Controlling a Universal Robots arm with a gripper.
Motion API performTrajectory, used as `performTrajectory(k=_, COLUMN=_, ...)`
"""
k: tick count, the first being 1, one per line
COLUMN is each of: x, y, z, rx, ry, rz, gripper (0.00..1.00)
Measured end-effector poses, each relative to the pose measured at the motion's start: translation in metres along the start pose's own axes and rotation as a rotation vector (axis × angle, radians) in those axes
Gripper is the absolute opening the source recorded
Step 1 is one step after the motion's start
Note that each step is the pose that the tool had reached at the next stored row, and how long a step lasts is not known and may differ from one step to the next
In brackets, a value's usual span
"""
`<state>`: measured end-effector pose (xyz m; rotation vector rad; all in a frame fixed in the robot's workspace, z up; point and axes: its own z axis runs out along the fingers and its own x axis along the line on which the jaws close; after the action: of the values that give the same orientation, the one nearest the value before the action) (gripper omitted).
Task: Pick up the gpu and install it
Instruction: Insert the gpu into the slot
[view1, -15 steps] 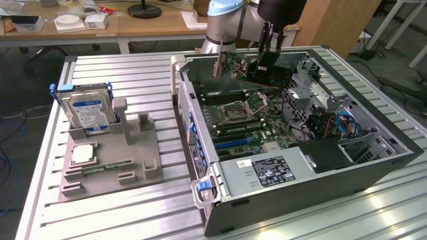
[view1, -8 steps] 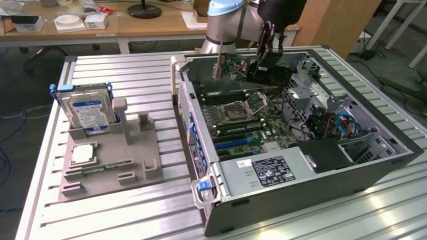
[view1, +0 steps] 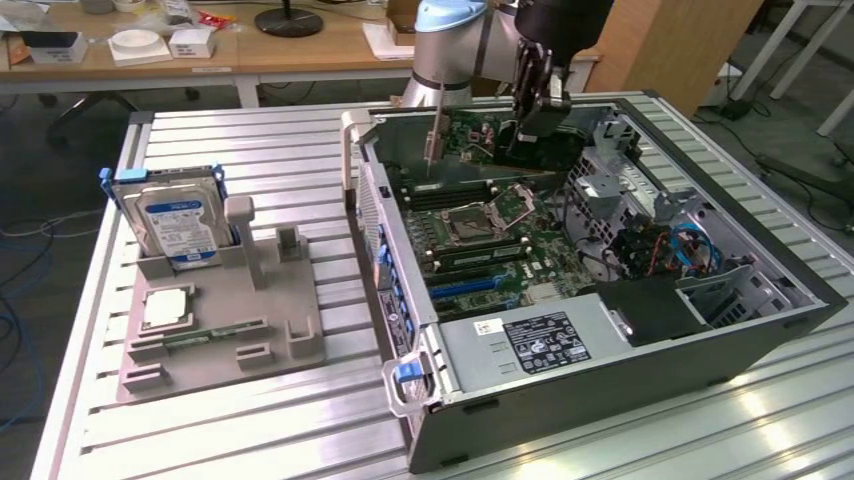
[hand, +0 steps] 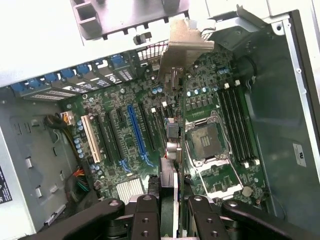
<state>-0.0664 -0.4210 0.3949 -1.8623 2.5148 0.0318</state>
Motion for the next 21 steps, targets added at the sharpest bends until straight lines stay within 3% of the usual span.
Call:
performTrajectory(k=2, x=-0.0001, y=-0.0002, z=0.0001, rx=-0.0001, ry=0.0006, rz=-0.014, gripper=0.27)
performTrajectory(k=9, x=0.0000, y=-0.0002, z=0.0016, rx=-0.0022, ry=0.0017, rz=-0.137, gripper=0.27)
performTrajectory(k=13, x=0.0001, y=-0.0002, z=0.0049, rx=0.0030, ry=0.0007, rz=-0.180, gripper=0.27)
performTrajectory(k=16, x=0.0001, y=-0.0003, z=0.0067, rx=0.0162, ry=-0.0017, rz=-0.187, gripper=0.27)
performTrajectory(k=21, x=0.0000, y=-0.0002, z=0.0069, rx=0.0176, ry=-0.0022, rz=-0.187, gripper=0.27)
